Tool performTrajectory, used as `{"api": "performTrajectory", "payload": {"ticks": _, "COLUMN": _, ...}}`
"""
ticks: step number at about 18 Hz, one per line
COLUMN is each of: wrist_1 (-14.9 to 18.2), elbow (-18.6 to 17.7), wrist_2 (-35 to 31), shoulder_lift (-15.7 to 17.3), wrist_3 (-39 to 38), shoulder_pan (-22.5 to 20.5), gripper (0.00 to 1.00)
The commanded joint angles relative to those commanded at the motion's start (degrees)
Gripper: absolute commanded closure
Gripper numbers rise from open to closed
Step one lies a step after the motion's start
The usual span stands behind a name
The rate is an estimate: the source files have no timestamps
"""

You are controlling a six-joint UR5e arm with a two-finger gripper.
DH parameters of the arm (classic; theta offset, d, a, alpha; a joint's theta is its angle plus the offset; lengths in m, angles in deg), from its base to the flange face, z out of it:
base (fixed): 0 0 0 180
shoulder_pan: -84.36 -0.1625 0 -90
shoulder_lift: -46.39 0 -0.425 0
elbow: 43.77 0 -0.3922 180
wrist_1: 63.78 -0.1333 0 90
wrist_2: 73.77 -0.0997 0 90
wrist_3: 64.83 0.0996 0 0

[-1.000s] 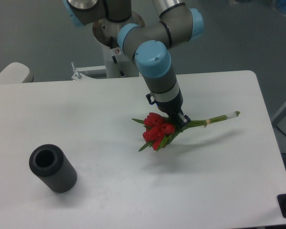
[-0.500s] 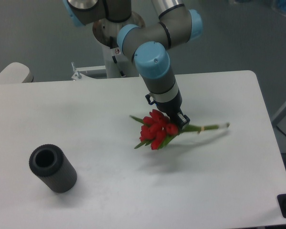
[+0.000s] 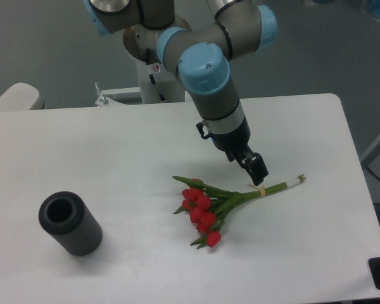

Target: Place the flowers on the table

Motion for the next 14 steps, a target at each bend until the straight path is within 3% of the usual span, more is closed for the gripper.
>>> {"api": "performTrajectory", "payload": {"ticks": 2, "wrist_1": 0.96, "elbow": 2.64, "wrist_2": 2.28, "shoulder_lift": -0.97, "wrist_3": -2.1, "shoulder_pan": 0.53, "gripper": 0.01}}
{"api": "performTrajectory", "payload": {"ticks": 11, "wrist_1": 11.85, "elbow": 14.24, "wrist_2": 15.03, "shoulder_lift": -3.78, "wrist_3": -6.42, "shoulder_pan": 0.09, "gripper": 0.01}}
{"api": "performTrajectory", "payload": {"ticks": 14, "wrist_1": 13.8, "elbow": 16.53, "wrist_2": 17.83, "shoulder_lift": -4.57, "wrist_3": -7.65, "shoulder_pan": 0.09, "gripper": 0.01}}
